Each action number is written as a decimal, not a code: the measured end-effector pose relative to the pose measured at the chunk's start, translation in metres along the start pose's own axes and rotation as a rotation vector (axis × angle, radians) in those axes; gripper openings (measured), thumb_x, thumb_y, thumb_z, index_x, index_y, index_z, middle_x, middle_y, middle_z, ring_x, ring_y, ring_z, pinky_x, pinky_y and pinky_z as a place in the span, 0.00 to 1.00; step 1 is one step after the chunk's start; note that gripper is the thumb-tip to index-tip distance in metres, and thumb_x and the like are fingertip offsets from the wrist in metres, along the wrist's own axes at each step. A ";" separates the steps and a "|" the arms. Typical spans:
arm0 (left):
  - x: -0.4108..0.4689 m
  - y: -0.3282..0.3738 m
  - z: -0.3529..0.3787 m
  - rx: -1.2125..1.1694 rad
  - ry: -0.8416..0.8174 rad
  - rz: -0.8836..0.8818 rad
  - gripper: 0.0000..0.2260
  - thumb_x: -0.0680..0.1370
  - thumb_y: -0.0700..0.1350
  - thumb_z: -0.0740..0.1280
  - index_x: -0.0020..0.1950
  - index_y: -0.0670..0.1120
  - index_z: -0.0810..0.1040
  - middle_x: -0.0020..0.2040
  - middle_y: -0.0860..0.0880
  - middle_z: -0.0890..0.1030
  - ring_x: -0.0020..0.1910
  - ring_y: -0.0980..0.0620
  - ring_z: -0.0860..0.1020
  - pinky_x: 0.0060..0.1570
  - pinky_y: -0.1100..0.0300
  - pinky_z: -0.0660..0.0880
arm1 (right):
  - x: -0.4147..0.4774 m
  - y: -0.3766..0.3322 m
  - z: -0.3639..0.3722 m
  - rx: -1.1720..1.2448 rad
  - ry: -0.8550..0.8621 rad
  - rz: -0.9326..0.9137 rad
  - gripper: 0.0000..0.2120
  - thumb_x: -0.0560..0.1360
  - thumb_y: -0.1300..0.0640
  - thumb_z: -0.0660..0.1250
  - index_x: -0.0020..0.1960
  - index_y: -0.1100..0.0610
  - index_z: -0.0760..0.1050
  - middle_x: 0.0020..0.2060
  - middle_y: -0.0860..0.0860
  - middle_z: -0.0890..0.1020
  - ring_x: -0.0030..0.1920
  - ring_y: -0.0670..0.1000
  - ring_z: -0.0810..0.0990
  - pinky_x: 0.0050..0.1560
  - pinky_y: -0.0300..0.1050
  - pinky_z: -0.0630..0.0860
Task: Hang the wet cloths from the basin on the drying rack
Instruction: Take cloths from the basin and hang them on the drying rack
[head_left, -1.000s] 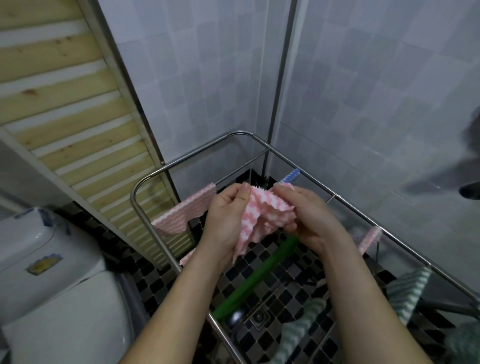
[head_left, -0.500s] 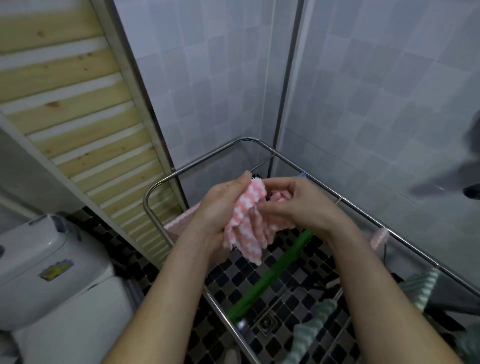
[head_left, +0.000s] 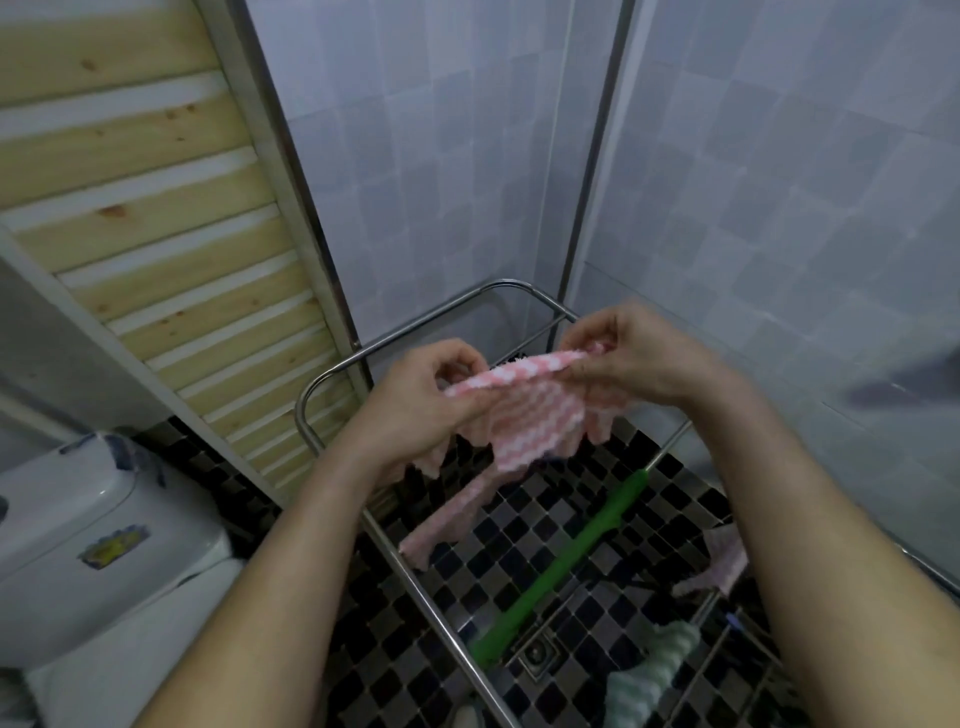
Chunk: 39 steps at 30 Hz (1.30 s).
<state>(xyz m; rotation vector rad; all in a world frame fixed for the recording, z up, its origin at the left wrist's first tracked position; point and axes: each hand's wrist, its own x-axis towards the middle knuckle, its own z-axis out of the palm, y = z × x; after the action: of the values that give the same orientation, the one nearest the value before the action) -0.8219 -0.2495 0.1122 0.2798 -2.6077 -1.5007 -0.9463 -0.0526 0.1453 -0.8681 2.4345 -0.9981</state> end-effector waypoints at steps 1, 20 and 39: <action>0.004 -0.001 -0.002 -0.006 -0.006 -0.008 0.04 0.72 0.50 0.74 0.43 0.55 0.80 0.41 0.54 0.82 0.42 0.56 0.79 0.46 0.57 0.74 | 0.004 0.001 -0.003 -0.027 0.006 0.005 0.02 0.71 0.54 0.75 0.42 0.51 0.83 0.29 0.41 0.82 0.30 0.37 0.78 0.36 0.35 0.74; 0.127 -0.011 0.047 0.115 0.034 0.083 0.14 0.73 0.56 0.70 0.39 0.46 0.83 0.33 0.45 0.81 0.35 0.50 0.77 0.38 0.54 0.72 | 0.074 0.023 0.020 0.052 0.135 -0.076 0.27 0.67 0.61 0.78 0.65 0.54 0.76 0.51 0.49 0.82 0.47 0.41 0.79 0.53 0.31 0.72; 0.127 -0.075 0.046 -0.011 -0.113 -0.049 0.10 0.73 0.41 0.72 0.42 0.54 0.73 0.38 0.53 0.76 0.36 0.59 0.72 0.41 0.64 0.69 | 0.112 0.100 -0.005 0.265 0.216 0.359 0.12 0.74 0.64 0.67 0.36 0.54 0.82 0.22 0.44 0.78 0.21 0.41 0.72 0.26 0.32 0.70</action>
<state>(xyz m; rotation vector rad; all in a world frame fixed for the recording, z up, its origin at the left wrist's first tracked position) -0.9478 -0.2750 0.0257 0.2673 -2.6968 -1.5916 -1.0722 -0.0681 0.0650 -0.2330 2.4318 -1.2837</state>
